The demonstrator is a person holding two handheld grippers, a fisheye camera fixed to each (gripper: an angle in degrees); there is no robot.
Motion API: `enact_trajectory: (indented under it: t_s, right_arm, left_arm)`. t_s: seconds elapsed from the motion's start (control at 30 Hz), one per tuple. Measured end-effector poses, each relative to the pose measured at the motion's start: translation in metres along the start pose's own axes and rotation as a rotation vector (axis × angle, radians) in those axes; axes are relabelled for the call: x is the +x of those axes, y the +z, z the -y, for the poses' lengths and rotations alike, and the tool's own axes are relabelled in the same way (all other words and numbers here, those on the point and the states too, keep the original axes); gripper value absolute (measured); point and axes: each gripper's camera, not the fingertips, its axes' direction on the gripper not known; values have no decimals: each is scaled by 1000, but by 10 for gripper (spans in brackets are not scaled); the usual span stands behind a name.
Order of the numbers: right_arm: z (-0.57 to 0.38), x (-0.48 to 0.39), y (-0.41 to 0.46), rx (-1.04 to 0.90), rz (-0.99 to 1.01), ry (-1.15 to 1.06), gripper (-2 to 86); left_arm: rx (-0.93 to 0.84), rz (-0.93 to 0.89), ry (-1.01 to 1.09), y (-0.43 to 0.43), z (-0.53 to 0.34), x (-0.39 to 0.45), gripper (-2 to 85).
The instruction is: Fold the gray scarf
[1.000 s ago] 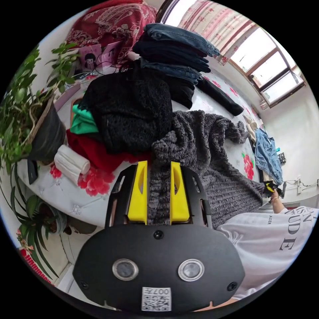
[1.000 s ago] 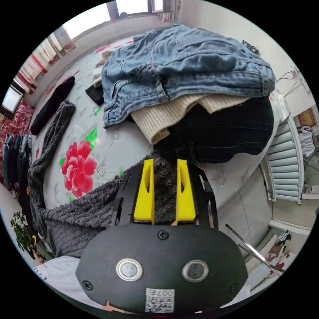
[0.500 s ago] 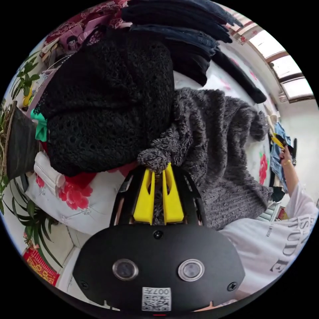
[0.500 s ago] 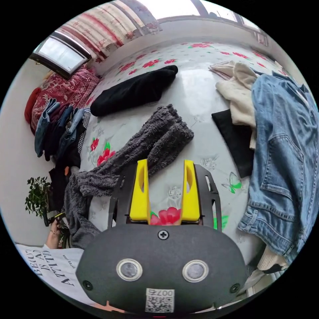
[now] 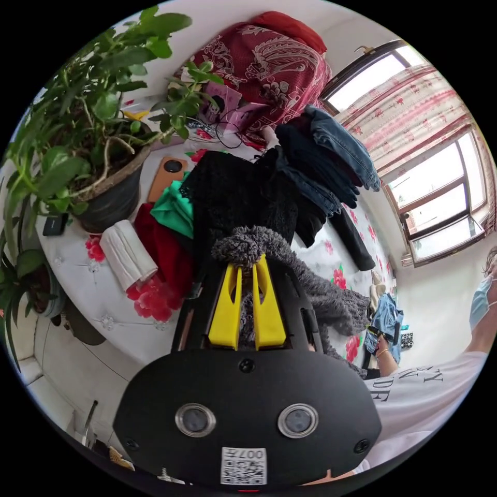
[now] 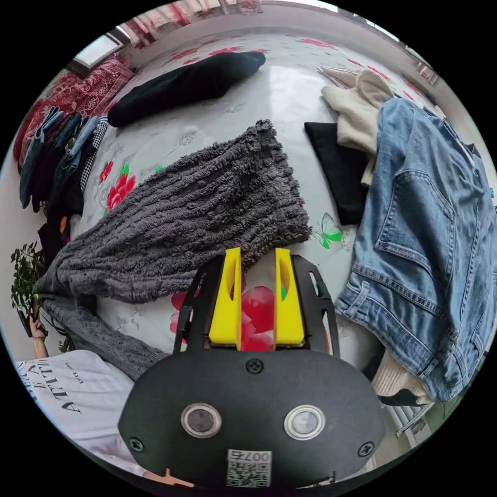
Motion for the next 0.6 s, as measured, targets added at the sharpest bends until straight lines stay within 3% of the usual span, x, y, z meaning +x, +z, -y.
enact_trajectory:
  t_s: [0.17,0.3,0.43,0.6]
  right_arm:
    - [16,-17,-51,221,50,-36,89]
    - [75,-63,-14,95,32,-138,103]
    - [112,-89,50,-92,-39,-88,95]
    - [118,-117,21,-78,-25,-140,32]
  left_arm:
    - [-52,-30,29,37,14,7,6]
    - [-71,-21,58,41,21,9,8]
    - [-93,-42,52,34,24,-6,9]
    - [-87,-63,41,26,19,-29,8]
